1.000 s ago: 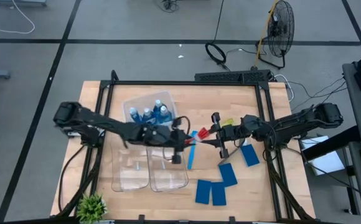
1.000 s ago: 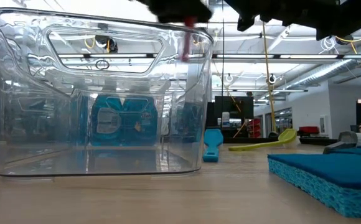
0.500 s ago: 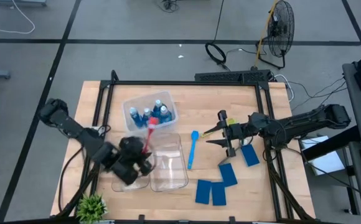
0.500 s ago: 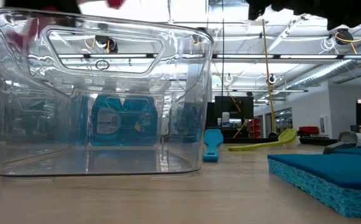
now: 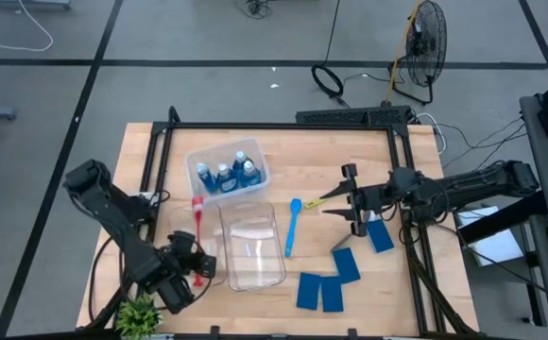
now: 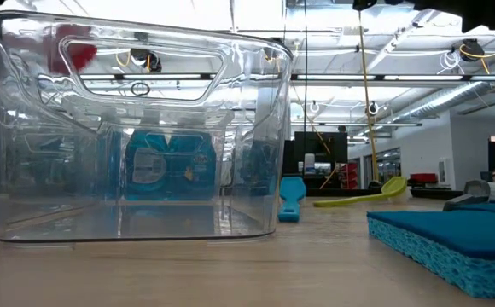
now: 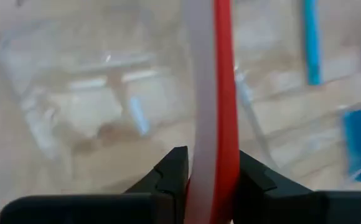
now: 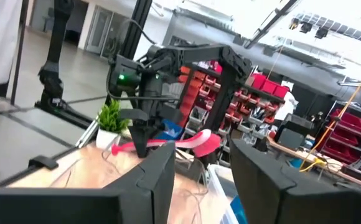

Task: Pick & Place Kitchen Sink Supplies
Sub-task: Put the red dishwashing brush into the left transparent bin

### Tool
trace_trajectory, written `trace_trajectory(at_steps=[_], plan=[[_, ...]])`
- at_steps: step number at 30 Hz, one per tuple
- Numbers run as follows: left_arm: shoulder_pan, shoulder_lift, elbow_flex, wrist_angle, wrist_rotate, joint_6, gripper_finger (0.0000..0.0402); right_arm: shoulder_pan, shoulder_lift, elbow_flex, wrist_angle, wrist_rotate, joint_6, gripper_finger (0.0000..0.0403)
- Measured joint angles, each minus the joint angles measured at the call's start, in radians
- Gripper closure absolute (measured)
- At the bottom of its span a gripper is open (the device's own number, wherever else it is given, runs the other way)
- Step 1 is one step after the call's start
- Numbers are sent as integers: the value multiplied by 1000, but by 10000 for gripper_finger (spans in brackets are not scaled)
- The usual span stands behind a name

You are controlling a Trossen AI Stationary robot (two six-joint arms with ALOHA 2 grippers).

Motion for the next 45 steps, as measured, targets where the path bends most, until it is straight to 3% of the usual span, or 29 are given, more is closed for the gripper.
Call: trace_trajectory(at_steps=[10,20,23,31,37,45], plan=[[3,12,0,0,35,1,208,-3,2,0,-41,10,-42,250],[6,12,0,-15,26,58,165,-3,1,0,-74,83,-40,245],[23,12,0,-16,12,175,159,-3,1,0,-74,83,-19,245],[96,12,0,-10,-187,570,154,-3,1,0,-74,83,20,241],[169,12,-2,-6,-122,750,147,-2,1,0,-75,82,39,242],[204,11,-98,174,-30,895,162,-2,2,0,-100,82,40,242]])
